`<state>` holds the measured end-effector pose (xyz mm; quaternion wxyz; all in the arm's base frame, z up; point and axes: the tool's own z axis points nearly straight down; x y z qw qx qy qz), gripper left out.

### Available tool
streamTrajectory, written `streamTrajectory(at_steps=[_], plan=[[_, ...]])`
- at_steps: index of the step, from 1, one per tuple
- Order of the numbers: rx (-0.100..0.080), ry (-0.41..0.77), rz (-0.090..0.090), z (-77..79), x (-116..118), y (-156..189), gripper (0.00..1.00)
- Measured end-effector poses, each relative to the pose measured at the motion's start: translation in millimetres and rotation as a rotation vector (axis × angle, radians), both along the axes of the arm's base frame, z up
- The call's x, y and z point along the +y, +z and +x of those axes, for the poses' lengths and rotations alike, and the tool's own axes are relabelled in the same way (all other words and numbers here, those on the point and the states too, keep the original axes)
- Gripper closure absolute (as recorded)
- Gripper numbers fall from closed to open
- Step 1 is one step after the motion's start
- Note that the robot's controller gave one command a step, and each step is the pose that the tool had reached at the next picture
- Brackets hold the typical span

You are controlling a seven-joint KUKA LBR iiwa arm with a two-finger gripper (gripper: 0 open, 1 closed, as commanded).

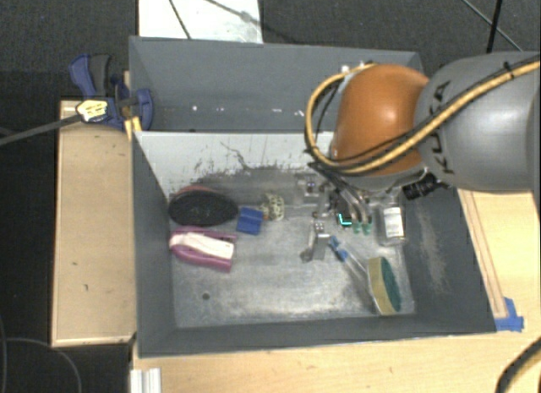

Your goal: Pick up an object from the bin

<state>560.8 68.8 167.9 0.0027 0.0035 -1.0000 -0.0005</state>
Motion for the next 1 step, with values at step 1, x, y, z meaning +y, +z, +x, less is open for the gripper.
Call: streamTrajectory(at_steps=[1], plan=[[-0.011, 0.143, 0.001, 31.7, 72.6, -99.0, 0.00]])
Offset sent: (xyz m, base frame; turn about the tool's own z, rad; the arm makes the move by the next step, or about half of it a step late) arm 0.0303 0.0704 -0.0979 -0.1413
